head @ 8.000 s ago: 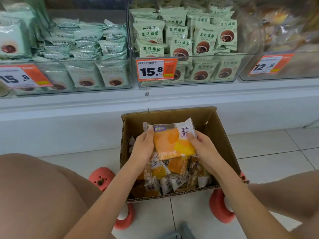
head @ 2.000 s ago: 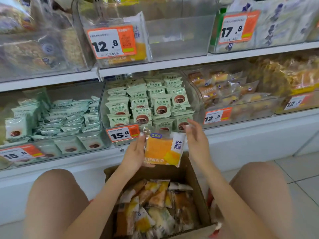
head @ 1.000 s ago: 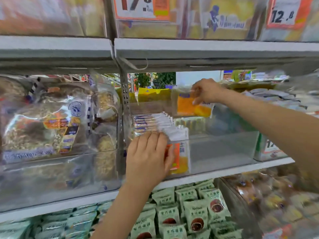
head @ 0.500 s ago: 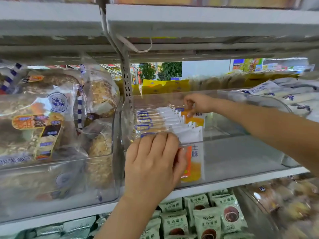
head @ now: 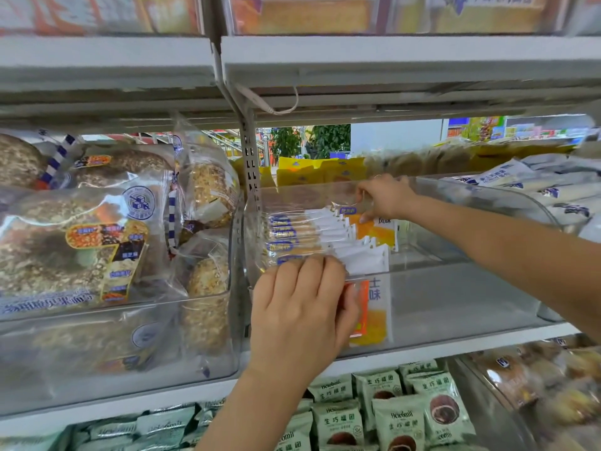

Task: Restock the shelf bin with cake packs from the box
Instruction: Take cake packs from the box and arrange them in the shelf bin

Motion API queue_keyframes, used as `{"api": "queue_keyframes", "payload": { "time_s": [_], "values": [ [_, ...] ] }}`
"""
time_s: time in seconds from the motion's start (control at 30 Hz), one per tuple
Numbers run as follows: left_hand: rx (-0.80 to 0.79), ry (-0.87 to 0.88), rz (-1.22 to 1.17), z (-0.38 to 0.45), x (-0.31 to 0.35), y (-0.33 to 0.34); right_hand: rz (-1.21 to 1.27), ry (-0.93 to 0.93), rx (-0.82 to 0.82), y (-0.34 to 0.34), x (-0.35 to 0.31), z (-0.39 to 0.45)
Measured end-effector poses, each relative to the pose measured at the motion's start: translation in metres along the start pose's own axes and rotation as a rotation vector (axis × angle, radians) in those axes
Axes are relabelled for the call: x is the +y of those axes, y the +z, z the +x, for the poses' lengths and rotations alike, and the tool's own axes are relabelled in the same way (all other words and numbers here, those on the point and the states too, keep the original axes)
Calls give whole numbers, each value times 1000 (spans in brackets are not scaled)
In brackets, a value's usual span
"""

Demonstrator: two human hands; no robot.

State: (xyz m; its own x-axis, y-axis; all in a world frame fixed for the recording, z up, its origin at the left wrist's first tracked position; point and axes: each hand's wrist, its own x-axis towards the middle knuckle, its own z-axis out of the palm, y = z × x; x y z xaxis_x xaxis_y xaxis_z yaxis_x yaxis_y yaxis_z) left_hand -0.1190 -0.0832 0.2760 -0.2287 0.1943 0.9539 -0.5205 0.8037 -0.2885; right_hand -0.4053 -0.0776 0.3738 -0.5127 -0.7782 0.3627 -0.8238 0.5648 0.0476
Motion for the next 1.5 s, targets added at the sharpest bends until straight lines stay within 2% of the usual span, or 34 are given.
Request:
{"api": "queue_keyframes", "payload": {
  "time_s": [0.1, 0.23, 0.4, 0.47, 0.53, 0.6, 0.67, 0.73, 0.77, 0.87, 0.93, 0.97, 1.07, 1.13, 1.17, 1.23, 1.33, 1.4, 1.5],
  "values": [
    [-18, -10, 1, 1, 0, 0, 118, -29, -44, -4, 3, 2],
    [-109, -28, -13, 4, -2, -5, 426, -81, 32, -27, -14, -24],
    [-262, -45, -71, 8, 0, -16, 763, -177, 361, -71, -58, -133],
    [-250, -53, -132, -8, 11, -33, 839, -223, 502, -74, -75, -208],
    [-217, 22, -280, -51, 35, -59, 902, -234, 552, -54, -87, -286],
    [-284, 88, -428, -110, 62, -88, 905, -184, 439, -8, -94, -350],
    [-498, 128, -500, -180, 90, -115, 958, -71, 119, 58, -100, -402],
    [-806, 167, -512, -250, 117, -142, 956, 70, -216, 129, -101, -447],
    [-1010, 145, -537, -278, 127, -156, 892, 83, -348, 161, -100, -469],
    [-1540, 47, -483, -343, 142, -188, 593, 5, -782, 233, -112, -518],
    [-1805, -30, -406, -375, 138, -202, 463, -72, -929, 263, -126, -538],
    [-1883, -106, -364, -385, 134, -207, 455, -64, -994, 274, -133, -548],
    [-1973, -259, -392, -407, 116, -215, 499, 17, -1128, 288, -149, -573],
    [-1921, -327, -442, -414, 108, -217, 509, 49, -1196, 292, -158, -586],
    [-1871, -417, -451, -416, 107, -217, 528, 73, -1215, 293, -163, -591],
    [-1844, -663, -478, -421, 106, -217, 603, 141, -1197, 293, -174, -595],
    [-1959, -1027, -543, -438, 110, -221, 746, 260, -1093, 293, -192, -599],
    [-1963, -1157, -513, -449, 117, -224, 814, 320, -1062, 294, -201, -606],
    [-1858, -1223, -436, -449, 128, -228, 852, 368, -1074, 297, -205, -613]
  ]
}}
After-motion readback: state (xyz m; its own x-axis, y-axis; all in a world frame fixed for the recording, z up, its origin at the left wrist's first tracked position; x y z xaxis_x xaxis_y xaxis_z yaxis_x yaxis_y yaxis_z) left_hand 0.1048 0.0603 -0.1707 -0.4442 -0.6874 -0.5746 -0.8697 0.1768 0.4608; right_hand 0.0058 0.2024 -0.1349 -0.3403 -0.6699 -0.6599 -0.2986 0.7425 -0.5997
